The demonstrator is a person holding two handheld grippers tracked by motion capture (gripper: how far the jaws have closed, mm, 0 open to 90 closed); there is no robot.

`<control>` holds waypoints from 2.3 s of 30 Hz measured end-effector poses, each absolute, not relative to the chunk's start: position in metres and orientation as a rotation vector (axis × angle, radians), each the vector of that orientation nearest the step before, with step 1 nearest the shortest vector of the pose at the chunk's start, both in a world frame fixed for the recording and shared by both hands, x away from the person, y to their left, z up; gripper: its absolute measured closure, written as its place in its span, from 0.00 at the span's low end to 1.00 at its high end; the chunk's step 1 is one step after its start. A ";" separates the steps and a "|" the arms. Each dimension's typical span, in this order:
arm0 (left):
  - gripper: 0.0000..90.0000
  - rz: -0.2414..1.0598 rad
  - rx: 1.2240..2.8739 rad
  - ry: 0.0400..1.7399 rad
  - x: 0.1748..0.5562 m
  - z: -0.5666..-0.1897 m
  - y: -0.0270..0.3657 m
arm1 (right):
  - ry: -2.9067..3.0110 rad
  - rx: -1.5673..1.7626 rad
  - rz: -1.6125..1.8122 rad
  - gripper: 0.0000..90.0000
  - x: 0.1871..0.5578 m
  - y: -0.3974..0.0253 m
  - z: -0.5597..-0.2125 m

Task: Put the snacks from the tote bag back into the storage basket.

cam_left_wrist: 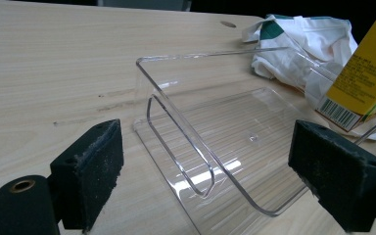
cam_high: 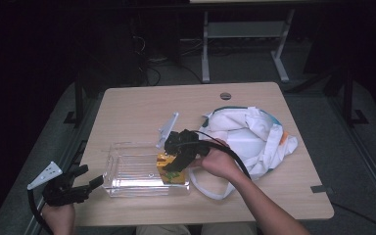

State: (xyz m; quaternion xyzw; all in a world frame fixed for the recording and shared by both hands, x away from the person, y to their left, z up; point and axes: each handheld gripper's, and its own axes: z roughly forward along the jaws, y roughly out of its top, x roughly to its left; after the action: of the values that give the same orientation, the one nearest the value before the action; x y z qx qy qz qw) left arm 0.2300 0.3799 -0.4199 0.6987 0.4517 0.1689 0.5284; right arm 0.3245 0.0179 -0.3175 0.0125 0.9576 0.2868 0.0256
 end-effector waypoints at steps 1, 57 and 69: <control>0.14 0.403 1.669 1.079 0.230 -0.420 0.380 | 2.962 0.040 0.887 0.58 0.324 0.018 -0.318; 0.14 0.403 1.679 1.074 0.230 -0.420 0.381 | 3.015 0.047 0.867 0.58 0.326 0.014 -0.354; 0.14 0.403 1.679 1.074 0.230 -0.420 0.381 | 3.027 0.016 0.845 0.58 0.324 0.015 -0.361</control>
State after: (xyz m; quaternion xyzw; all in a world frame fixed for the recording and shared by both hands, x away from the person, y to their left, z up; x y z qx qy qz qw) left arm 0.2304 0.3805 -0.4201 0.7023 0.4492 0.1685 0.5260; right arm 0.3242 0.0153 -0.3611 0.0051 0.9632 0.2688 -0.0004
